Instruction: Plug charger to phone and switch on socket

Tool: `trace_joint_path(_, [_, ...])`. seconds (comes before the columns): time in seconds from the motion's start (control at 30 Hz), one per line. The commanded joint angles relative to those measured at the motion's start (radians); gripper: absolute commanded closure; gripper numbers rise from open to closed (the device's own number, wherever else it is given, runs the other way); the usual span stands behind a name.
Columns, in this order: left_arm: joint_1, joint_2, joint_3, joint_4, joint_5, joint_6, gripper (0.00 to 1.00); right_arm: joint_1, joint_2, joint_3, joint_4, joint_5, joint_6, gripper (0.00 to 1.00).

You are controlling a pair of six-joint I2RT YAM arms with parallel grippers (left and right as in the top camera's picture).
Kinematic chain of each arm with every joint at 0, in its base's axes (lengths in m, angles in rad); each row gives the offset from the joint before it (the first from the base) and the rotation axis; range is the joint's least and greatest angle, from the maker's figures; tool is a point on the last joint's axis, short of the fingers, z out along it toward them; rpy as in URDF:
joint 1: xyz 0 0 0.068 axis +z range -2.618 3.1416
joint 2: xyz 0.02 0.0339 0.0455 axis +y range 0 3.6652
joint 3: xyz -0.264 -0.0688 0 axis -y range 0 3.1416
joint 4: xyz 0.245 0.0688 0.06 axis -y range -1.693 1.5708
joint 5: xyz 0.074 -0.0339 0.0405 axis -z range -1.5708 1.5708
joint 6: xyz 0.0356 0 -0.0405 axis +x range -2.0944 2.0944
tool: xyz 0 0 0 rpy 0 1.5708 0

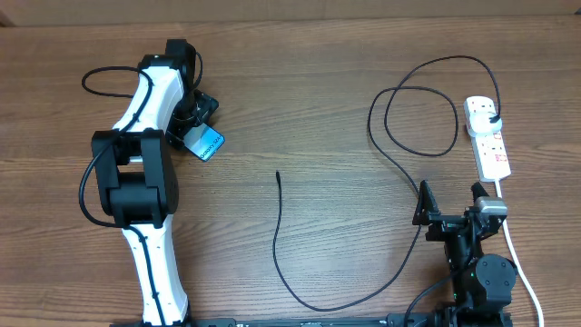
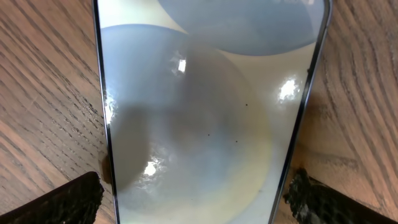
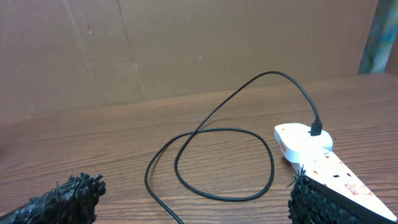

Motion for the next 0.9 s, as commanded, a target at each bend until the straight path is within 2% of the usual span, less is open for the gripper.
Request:
trace_joint_path(0.0, [-0.008,0.096,-0.064,0.005,-0.016,0.023,0.00,0.006,-0.009,-0.006,0.006,0.006,-0.006,0.00])
trace_joint_path(0.87, [-0.008,0.153,-0.067,0.010,0.024,0.049,0.00,0.006,-0.009,-0.006,0.005,0.006,-0.006,0.00])
